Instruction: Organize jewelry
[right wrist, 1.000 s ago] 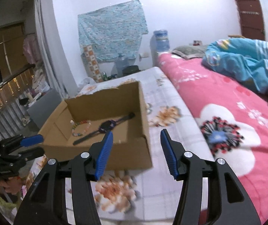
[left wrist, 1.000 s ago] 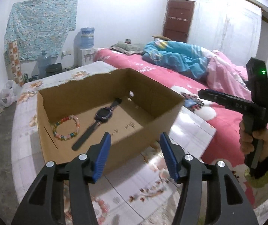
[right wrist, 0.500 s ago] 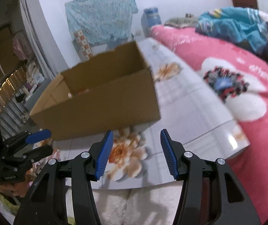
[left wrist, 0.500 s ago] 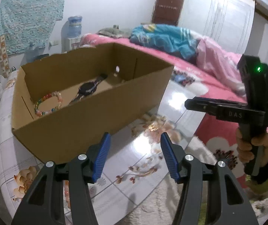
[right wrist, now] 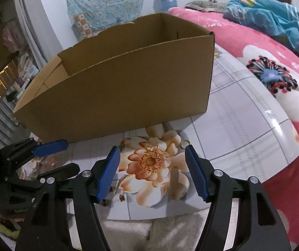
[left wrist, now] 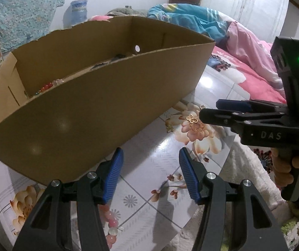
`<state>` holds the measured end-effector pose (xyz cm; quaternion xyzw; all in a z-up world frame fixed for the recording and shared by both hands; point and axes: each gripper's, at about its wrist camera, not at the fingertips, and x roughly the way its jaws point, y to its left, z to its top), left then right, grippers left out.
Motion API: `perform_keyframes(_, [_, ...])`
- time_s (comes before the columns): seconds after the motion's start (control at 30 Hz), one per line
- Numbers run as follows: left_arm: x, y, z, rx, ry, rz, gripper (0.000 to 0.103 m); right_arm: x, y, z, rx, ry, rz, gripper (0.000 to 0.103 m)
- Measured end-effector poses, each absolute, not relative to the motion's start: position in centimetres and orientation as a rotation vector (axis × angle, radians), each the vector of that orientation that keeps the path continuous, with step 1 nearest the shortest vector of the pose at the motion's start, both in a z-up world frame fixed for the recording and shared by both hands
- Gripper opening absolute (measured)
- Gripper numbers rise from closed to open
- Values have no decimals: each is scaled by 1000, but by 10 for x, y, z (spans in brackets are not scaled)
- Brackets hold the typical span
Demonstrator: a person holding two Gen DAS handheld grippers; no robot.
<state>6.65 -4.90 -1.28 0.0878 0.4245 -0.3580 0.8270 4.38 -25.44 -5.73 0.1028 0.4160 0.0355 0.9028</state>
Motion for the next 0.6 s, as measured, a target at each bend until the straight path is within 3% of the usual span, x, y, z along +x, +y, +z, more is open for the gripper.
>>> perform_keyframes(0.6, [74,-61,-21,210,932,-848,54,59,-255,-59,231,889,28,63])
